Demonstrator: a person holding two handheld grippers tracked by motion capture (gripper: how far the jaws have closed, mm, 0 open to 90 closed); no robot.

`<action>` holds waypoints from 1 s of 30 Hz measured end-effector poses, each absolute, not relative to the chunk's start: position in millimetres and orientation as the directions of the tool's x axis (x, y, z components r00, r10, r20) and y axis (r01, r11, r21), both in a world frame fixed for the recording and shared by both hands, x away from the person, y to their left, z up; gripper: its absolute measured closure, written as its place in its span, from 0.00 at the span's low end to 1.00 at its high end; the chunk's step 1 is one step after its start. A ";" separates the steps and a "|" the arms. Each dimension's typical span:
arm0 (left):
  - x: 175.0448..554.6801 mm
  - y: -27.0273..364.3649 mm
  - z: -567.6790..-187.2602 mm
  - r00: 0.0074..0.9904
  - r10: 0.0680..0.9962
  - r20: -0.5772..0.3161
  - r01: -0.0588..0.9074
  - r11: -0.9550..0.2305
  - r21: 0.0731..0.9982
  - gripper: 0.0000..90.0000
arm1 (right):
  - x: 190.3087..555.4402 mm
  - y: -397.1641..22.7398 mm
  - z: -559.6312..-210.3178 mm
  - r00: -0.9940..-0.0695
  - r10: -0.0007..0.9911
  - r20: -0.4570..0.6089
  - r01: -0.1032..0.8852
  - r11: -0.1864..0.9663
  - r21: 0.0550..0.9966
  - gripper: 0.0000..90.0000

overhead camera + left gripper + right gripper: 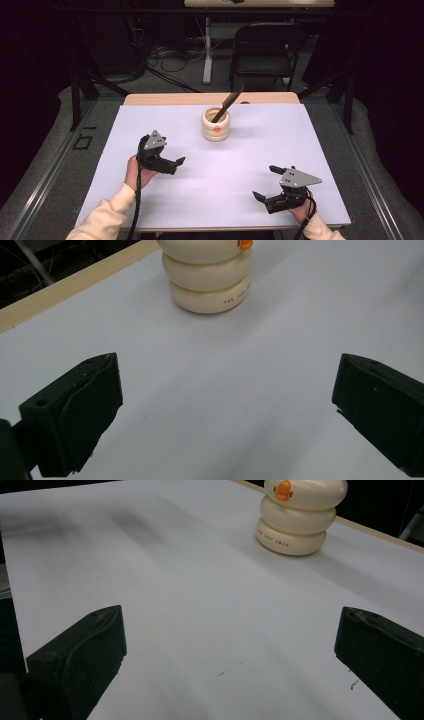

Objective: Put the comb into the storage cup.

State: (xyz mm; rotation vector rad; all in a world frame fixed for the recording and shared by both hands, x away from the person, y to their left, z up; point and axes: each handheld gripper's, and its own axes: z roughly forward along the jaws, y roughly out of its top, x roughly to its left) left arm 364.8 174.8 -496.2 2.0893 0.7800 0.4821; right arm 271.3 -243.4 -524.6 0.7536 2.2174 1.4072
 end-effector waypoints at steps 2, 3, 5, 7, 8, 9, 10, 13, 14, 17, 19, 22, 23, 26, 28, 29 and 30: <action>361.0 177.0 -497.2 0.729 0.681 0.063 0.358 -0.458 0.814 0.00 | 271.3 -243.5 -524.7 -0.772 0.634 -0.053 0.222 0.346 0.911 0.00; 359.3 178.1 -497.4 0.726 0.684 0.064 0.357 -0.455 0.816 0.00 | 271.3 -243.7 -524.6 -0.773 0.632 -0.055 0.220 0.348 0.911 0.00; 355.6 180.7 -497.1 0.721 0.689 0.067 0.357 -0.453 0.817 0.00 | 271.1 -243.6 -524.6 -0.774 0.631 -0.055 0.219 0.348 0.912 0.00; 351.6 182.8 -497.2 0.714 0.697 0.066 0.357 -0.443 0.823 0.00 | 270.9 -243.7 -524.5 -0.774 0.631 -0.055 0.220 0.349 0.911 0.00; 349.8 184.1 -497.1 0.712 0.699 0.068 0.354 -0.441 0.825 0.00 | 270.8 -243.7 -524.5 -0.774 0.631 -0.055 0.220 0.349 0.911 0.00; 348.0 185.1 -497.3 0.711 0.700 0.067 0.356 -0.439 0.825 0.00 | 270.8 -243.7 -524.5 -0.774 0.631 -0.055 0.220 0.350 0.911 0.00; 345.9 185.9 -497.8 0.708 0.703 0.066 0.356 -0.436 0.826 0.00 | 270.9 -243.6 -524.5 -0.774 0.631 -0.055 0.221 0.350 0.910 0.00; 339.6 188.5 -499.3 0.705 0.706 0.068 0.358 -0.437 0.826 0.00 | 271.2 -243.1 -524.7 -0.774 0.631 -0.053 0.223 0.350 0.910 0.00; 337.5 189.4 -499.9 0.703 0.708 0.070 0.357 -0.437 0.826 0.00 | 271.1 -243.1 -524.7 -0.774 0.631 -0.054 0.223 0.351 0.909 0.00; 331.5 192.8 -501.4 0.700 0.711 0.064 0.360 -0.430 0.828 0.00 | 270.7 -243.5 -524.6 -0.773 0.632 -0.053 0.224 0.350 0.910 0.00; 327.2 195.7 -502.8 0.698 0.714 0.051 0.363 -0.415 0.834 0.00 | 270.5 -243.4 -524.5 -0.773 0.633 -0.053 0.224 0.350 0.909 0.00; 320.8 199.6 -505.0 0.697 0.716 0.048 0.366 -0.412 0.835 0.00 | 270.6 -242.9 -524.6 -0.773 0.632 -0.052 0.224 0.349 0.910 0.00; 318.9 200.9 -505.6 0.695 0.717 0.047 0.367 -0.411 0.834 0.00 | 270.7 -242.8 -524.6 -0.773 0.632 -0.052 0.224 0.349 0.910 0.00; 313.8 204.8 -506.6 0.688 0.724 0.045 0.372 -0.406 0.835 0.00 | 270.8 -242.8 -524.7 -0.773 0.632 -0.052 0.225 0.351 0.909 0.00; 310.8 206.4 -507.1 0.685 0.727 0.043 0.374 -0.402 0.836 0.00 | 270.7 -243.0 -524.7 -0.773 0.633 -0.054 0.224 0.351 0.909 0.00; 309.6 207.0 -507.3 0.685 0.727 0.046 0.373 -0.404 0.835 0.00 | 270.6 -243.1 -524.7 -0.772 0.634 -0.054 0.224 0.351 0.909 0.00; 308.2 207.5 -507.5 0.686 0.726 0.047 0.374 -0.406 0.834 0.00 | 270.5 -243.2 -524.7 -0.772 0.633 -0.054 0.225 0.352 0.909 0.00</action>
